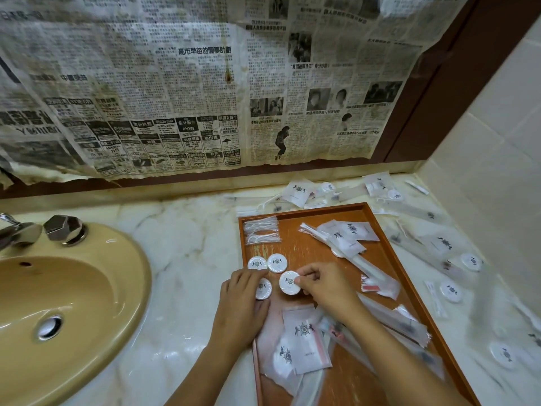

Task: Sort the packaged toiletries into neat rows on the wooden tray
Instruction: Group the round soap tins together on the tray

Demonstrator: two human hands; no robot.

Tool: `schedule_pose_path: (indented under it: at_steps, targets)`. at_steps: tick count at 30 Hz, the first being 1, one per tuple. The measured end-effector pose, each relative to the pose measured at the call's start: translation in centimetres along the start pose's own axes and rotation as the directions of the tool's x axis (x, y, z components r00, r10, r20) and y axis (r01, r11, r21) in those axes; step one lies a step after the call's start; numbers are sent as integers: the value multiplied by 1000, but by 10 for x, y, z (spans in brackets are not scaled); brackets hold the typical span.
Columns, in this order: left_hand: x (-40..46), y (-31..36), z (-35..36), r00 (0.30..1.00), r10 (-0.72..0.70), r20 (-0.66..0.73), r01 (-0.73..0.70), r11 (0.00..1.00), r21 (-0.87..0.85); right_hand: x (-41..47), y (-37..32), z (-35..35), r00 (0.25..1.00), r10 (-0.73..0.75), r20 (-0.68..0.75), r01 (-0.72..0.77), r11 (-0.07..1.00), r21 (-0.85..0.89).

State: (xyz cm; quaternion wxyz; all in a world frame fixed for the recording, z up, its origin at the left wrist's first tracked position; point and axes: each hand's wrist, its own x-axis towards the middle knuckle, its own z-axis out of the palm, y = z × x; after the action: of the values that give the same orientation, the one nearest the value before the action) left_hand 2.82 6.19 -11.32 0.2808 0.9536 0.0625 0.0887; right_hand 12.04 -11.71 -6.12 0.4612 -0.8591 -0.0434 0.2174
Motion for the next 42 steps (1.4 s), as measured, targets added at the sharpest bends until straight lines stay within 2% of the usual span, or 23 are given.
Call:
schedule_pose_path:
  at_steps: [7, 25, 42]
  targets:
    - [-1, 3, 7, 998, -25, -52, 27, 999, 34, 9, -3, 7, 999, 32, -30, -33, 999, -37]
    - [0, 3, 13, 996, -39, -85, 45, 996, 79, 29, -7, 21, 1000, 18, 26, -13, 983, -181]
    - [0, -1, 13, 998, -32, -62, 36, 997, 67, 31, -2, 29, 998, 4, -58, -16, 978, -208]
